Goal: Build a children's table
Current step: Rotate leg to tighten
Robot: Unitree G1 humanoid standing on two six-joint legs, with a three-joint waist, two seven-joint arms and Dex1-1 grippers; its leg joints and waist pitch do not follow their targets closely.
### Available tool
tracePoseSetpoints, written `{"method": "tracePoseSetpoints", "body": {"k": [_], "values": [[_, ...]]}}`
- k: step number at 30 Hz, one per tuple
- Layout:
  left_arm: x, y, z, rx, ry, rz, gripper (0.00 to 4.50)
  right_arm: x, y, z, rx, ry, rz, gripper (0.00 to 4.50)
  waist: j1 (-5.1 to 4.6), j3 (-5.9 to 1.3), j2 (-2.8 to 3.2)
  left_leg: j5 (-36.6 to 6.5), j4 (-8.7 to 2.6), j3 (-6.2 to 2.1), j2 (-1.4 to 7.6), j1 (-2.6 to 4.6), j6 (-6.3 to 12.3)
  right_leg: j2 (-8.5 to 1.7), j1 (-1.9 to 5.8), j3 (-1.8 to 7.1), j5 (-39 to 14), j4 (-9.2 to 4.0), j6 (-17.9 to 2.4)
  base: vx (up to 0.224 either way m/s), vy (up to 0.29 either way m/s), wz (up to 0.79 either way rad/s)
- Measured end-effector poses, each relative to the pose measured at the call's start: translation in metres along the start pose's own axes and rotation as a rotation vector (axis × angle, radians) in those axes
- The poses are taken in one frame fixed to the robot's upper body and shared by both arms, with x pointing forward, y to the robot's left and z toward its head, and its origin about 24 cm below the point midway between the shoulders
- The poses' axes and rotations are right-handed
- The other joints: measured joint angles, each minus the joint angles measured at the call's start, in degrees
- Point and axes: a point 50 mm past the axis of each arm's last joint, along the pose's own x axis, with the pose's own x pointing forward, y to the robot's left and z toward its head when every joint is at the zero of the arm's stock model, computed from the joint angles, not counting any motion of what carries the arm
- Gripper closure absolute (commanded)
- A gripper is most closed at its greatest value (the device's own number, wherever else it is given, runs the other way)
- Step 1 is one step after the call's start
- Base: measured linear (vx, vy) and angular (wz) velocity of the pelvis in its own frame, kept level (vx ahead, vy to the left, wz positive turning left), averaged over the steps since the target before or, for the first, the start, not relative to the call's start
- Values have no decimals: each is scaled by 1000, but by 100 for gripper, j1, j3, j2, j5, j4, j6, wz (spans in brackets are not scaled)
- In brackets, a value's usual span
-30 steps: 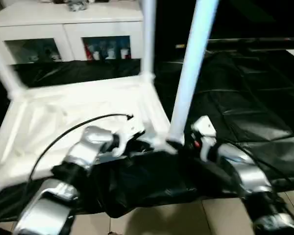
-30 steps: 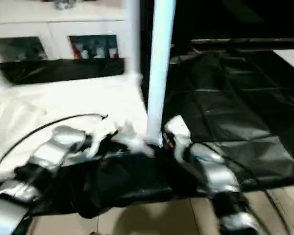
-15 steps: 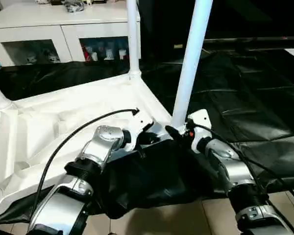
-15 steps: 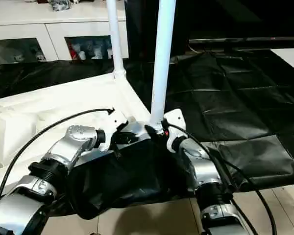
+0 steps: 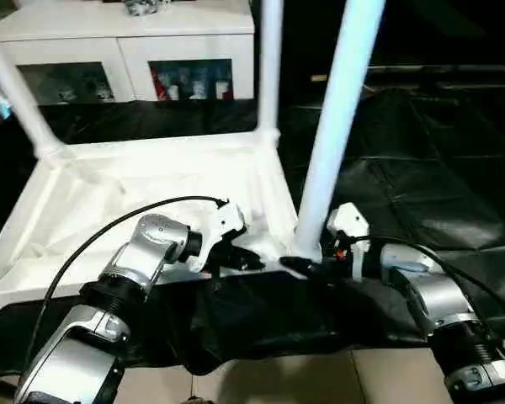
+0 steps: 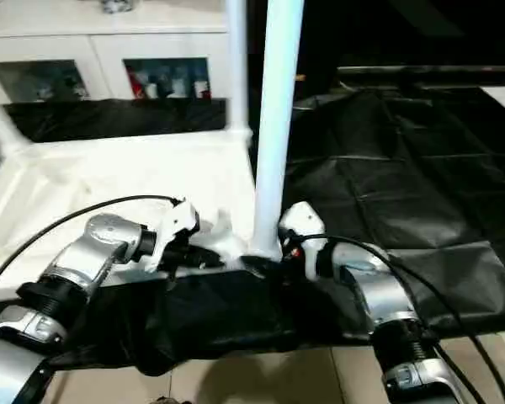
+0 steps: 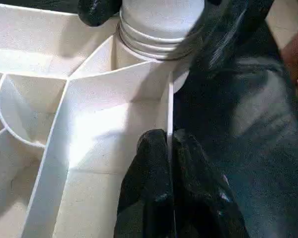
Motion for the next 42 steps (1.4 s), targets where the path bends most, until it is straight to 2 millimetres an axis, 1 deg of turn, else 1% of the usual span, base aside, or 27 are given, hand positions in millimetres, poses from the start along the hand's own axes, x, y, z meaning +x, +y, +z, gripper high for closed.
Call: {"method": "tracePoseSetpoints", "body": {"k": [4,5,8,10,15,20,21,23,25,27,28,29,30,32,36,37,38,40,42], "values": [[-4,-2,-4,-5,6,-30,450,-8,3,-2,-5,19,43,68,29,3,-4,1,0,-1,6,2,-1,1,-1,-8,0,3,0,0,0,0],[-5,-2,-4,-5,5,-30,450,-8,4,-3,-4,24,52,94,26,3,-4,1,0,-1,6,3,-2,1,-1,-8,0,3,0,0,0,0],[-6,-2,-4,-6,5,-33,450,-9,4,-3,-2,28,54,106,26,4,-6,1,1,0,6,2,-2,1,-2,-6,0,3,1,0,0,0],[-6,-3,-4,-6,5,-37,450,-9,4,-3,5,31,55,131,28,4,-6,1,2,0,5,2,-2,1,-2,-5,0,3,1,0,0,0],[-4,-3,-3,1,2,-43,450,-9,5,-4,16,34,51,169,45,3,-5,1,1,-1,5,0,-2,1,-1,-7,0,3,1,0,0,0],[3,-4,-2,12,1,-36,450,-11,8,-9,38,33,19,176,73,2,-5,2,5,2,4,0,-1,-1,3,0,-1,3,1,0,0,0],[5,-3,-2,14,1,-24,450,-9,9,-9,44,29,2,179,75,2,-4,2,6,2,4,3,-1,-1,8,1,-1,3,1,0,0,0],[12,1,1,10,-6,40,450,-7,3,-12,64,19,-104,179,60,1,-5,3,15,2,4,16,0,-1,27,6,-3,3,4,0,0,0],[19,6,4,-11,-21,118,450,-1,-4,-14,89,-8,-242,180,13,0,-4,3,25,3,1,25,0,-3,32,13,-25,1,40,0,0,0],[30,13,9,-32,-31,214,450,9,-14,-14,139,-45,-410,181,-60,1,-4,2,34,2,-2,28,0,-6,30,14,-28,-6,46,0,0,0],[32,13,11,-36,-33,228,450,11,-15,-14,149,-50,-439,181,-74,1,-3,2,33,2,-3,29,0,-7,31,13,-29,-13,47,0,0,0],[40,15,15,-51,-39,274,450,17,-19,-14,179,-61,-535,181,-124,-1,3,2,29,1,-4,29,0,-7,36,12,-29,-32,48,0,0,0],[46,16,18,-62,-42,302,450,20,-22,-13,197,-64,-597,181,-150,-6,10,2,30,1,-10,29,0,-10,37,15,-29,-36,48,0,0,0],[51,15,19,-70,-46,318,450,22,-23,-14,205,-65,-638,181,-166,-12,20,2,30,1,-12,31,1,-12,39,15,-30,-41,49,0,0,0],[50,16,18,-78,-48,323,450,25,-22,-13,190,-72,-644,181,-177,-18,31,2,23,0,-12,33,1,-12,39,13,-30,-40,49,0,0,0],[50,16,18,-78,-48,319,450,25,-22,-13,188,-73,-639,125,-178,-19,32,2,22,0,-12,33,1,-12,38,13,-30,-40,48,0,0,0],[50,16,18,-78,-47,315,450,25,-22,-13,188,-76,-632,111,-180,-19,32,2,22,0,-12,32,1,-12,37,13,-29,-39,48,0,0,0],[49,15,17,-77,-44,299,450,23,-21,-13,184,-80,-593,109,-190,-19,33,2,21,0,-11,32,1,-11,37,12,-29,-39,48,0,0,0],[48,15,18,-74,-44,283,450,19,-22,-13,162,-70,-557,83,-183,-20,34,2,20,0,-10,31,1,-11,37,13,-28,-35,46,0,0,0]]}}
